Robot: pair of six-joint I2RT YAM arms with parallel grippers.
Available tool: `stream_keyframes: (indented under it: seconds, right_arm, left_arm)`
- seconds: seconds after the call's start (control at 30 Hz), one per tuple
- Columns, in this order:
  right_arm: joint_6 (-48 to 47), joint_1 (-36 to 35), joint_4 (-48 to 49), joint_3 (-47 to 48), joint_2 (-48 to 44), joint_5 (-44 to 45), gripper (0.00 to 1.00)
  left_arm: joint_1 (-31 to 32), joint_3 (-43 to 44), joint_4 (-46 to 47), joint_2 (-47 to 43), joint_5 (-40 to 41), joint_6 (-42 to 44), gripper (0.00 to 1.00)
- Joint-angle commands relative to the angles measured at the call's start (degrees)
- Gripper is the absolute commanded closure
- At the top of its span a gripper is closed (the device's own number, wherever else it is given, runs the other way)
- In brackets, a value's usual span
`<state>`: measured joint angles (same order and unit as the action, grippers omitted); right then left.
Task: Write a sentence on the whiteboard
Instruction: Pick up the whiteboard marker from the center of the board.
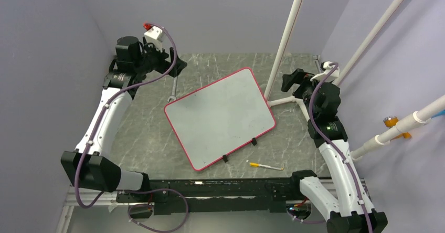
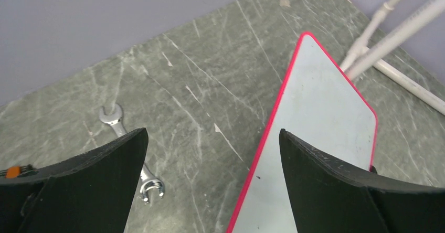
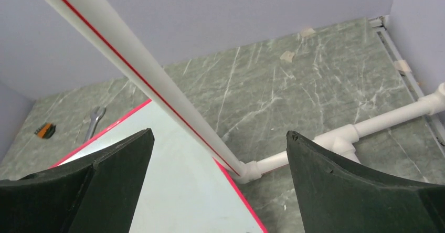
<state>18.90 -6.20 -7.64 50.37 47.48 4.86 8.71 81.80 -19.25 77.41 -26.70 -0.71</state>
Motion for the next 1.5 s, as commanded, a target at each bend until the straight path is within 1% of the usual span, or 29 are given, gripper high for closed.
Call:
stream_keyframes:
  seconds: [0.0, 0.13, 0.2, 0.3, 0.37, 0.47, 0.6, 0.7, 0.77, 0.87, 1.0, 1.07, 1.17, 1.23, 1.27, 1.33, 1.4, 1.47]
  right_arm:
    - [-1.64, 0.04, -2.77, 3.29, 0.66, -5.24, 0.00]
    - [0.54, -0.30, -6.93, 4.67, 0.40, -5.74, 0.00]
    - [3.43, -0.35, -11.12, 5.72, -0.75, -2.99, 0.00]
    - [4.98, -0.30, -13.53, 3.92, -3.63, -4.47, 0.00]
    - [4.72, -0.31, -16.18, 3.67, -4.43, -6.46, 0.00]
    - [3.95, -0.39, -22.71, 5.55, -3.41, -9.06, 0.00]
    - [3.82, -0.52, -28.54, 5.51, -0.92, -16.36, 0.00]
    - [4.27, -1.66, -32.06, 4.42, 0.58, -19.75, 0.00]
    - [4.86, -3.89, -34.45, 3.48, 1.10, -19.52, 0.00]
    - [7.91, -9.69, -36.37, 1.35, 1.32, -16.21, 0.00]
    - [13.57, -19.01, -35.06, -3.91, 0.84, -13.88, 0.01]
    - [15.77, -21.65, -33.69, -6.71, 0.07, -12.65, 0.01]
    - [16.61, -22.78, -33.60, -8.93, -0.73, -12.52, 0.01]
    - [16.80, -23.42, -34.72, -9.82, -1.04, -13.16, 0.02]
    - [17.16, -23.82, -35.17, -10.34, -1.47, -13.38, 0.02]
    - [18.77, -24.28, -36.30, -11.29, -3.51, -12.42, 0.03]
    - [21.52, -24.30, -38.01, -10.48, -5.92, -7.36, 0.03]
    - [23.53, -24.25, -41.13, -6.53, -7.40, 1.55, 0.01]
  left_arm:
    - [0.08, 1.73, 0.34, 0.35, -7.54, 1.77, 0.01]
    - [0.17, -1.15, 0.66, -1.40, -6.63, 1.19, 0.01]
    - [0.29, -2.41, 0.66, -3.10, -6.64, 1.10, 0.01]
    - [1.32, -3.07, 0.61, -5.97, -5.26, 1.12, 0.01]
    - [2.02, -3.29, 0.30, -7.59, -3.74, 1.15, 0.01]
    - [2.35, -5.00, 1.51, -9.96, -2.35, 1.09, 0.01]
    - [2.66, -5.88, 1.77, -11.33, 0.02, 1.19, 0.01]
    - [2.78, -6.27, 1.60, -12.14, 1.93, 1.42, 0.01]
    - [3.00, -7.08, 2.18, -13.10, 3.29, 1.71, 0.01]
    - [3.32, -7.48, 2.22, -13.59, 4.21, 2.30, 0.01]
    - [3.85, -7.31, 1.15, -13.49, 3.62, 3.92, 0.01]
    - [4.95, -7.63, 0.81, -13.82, 3.53, 5.25, 0.01]
    - [7.52, -8.94, 0.68, -14.53, 3.93, 8.25, 0.01]
    - [9.46, -9.43, -0.06, -14.69, 1.85, 10.39, 0.02]
    - [10.23, -9.54, -0.51, -14.61, -0.52, 11.53, 0.03]
    - [11.34, -9.73, -1.17, -14.35, -8.05, 13.83, 0.06]
    - [12.69, -10.53, -1.26, -14.20, -14.75, 15.75, 0.07]
    - [14.90, -11.18, -2.26, -13.73, -18.44, 18.70, 0.06]
